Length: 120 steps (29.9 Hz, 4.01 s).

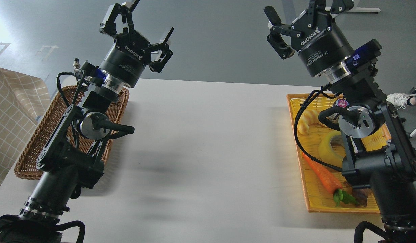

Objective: Place and transfer tape with both arms

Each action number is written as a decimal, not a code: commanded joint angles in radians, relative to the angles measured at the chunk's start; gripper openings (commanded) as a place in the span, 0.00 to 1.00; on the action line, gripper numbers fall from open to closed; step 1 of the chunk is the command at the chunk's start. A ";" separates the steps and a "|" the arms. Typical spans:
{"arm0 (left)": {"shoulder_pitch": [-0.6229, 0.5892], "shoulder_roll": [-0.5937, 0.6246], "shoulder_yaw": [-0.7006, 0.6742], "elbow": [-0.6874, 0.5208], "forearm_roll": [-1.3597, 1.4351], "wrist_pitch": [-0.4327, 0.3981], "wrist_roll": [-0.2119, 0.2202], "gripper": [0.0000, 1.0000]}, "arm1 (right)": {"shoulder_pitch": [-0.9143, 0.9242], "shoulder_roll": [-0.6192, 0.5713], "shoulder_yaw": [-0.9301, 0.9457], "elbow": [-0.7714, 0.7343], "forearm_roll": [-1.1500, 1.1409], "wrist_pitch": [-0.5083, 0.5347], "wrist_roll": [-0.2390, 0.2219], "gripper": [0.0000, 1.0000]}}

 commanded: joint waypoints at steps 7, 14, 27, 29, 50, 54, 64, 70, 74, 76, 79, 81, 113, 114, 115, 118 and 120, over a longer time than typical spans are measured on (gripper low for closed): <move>0.010 -0.004 0.001 -0.006 0.001 -0.002 0.000 0.98 | -0.001 -0.008 0.003 0.006 0.000 0.005 0.000 1.00; 0.016 -0.004 0.001 -0.023 0.001 -0.002 0.000 0.98 | -0.001 -0.041 -0.005 0.015 0.000 0.008 0.005 1.00; 0.016 -0.014 0.002 -0.021 0.000 -0.002 0.000 0.98 | -0.008 -0.043 -0.005 0.012 0.000 0.009 0.006 1.00; 0.016 -0.011 0.002 -0.023 0.001 -0.002 0.000 0.98 | -0.010 -0.044 -0.007 0.009 0.000 0.009 0.006 1.00; 0.019 0.007 0.011 -0.020 0.009 -0.015 0.000 0.98 | -0.042 -0.233 -0.007 0.067 -0.193 0.023 0.052 1.00; 0.025 0.010 0.013 -0.020 0.011 -0.015 0.000 0.98 | -0.047 -0.307 -0.007 0.075 -0.303 0.023 0.124 1.00; 0.030 0.012 0.011 -0.023 0.012 -0.015 0.000 0.98 | -0.139 -0.517 -0.007 0.119 -0.634 0.025 0.262 1.00; 0.033 0.027 0.011 -0.024 0.014 -0.015 0.000 0.98 | -0.205 -0.630 0.067 0.187 -0.583 0.145 0.273 1.00; 0.031 0.033 0.008 -0.044 0.014 -0.013 0.000 0.98 | -0.246 -0.650 0.154 0.171 -0.581 0.181 0.273 1.00; 0.033 0.035 0.005 -0.050 0.014 -0.015 0.000 0.98 | -0.271 -0.684 0.176 0.173 -0.583 0.185 0.275 1.00; 0.037 0.044 0.001 -0.050 0.012 -0.016 0.000 0.98 | -0.277 -0.779 0.179 0.162 -0.589 0.185 0.305 1.00; 0.041 0.047 0.001 -0.050 0.012 -0.016 0.000 0.98 | -0.280 -0.807 0.177 0.136 -0.589 0.185 0.352 1.00; 0.060 0.048 -0.010 -0.044 0.011 -0.011 -0.001 0.98 | -0.334 -0.704 0.023 -0.100 -1.376 0.161 0.345 0.99; 0.062 0.048 -0.010 -0.044 0.011 -0.011 -0.001 0.98 | -0.334 -0.703 0.023 -0.108 -1.376 0.160 0.342 0.99; 0.060 0.047 -0.010 -0.044 0.011 -0.008 -0.001 0.98 | -0.344 -0.700 0.021 -0.118 -1.376 0.154 0.336 0.99; 0.062 0.048 -0.010 -0.044 0.011 -0.007 0.000 0.98 | -0.372 -0.692 0.021 -0.131 -1.376 0.146 0.334 0.99; 0.062 0.048 -0.010 -0.044 0.009 -0.007 -0.001 0.98 | -0.377 -0.683 0.021 -0.151 -1.376 0.137 0.334 0.99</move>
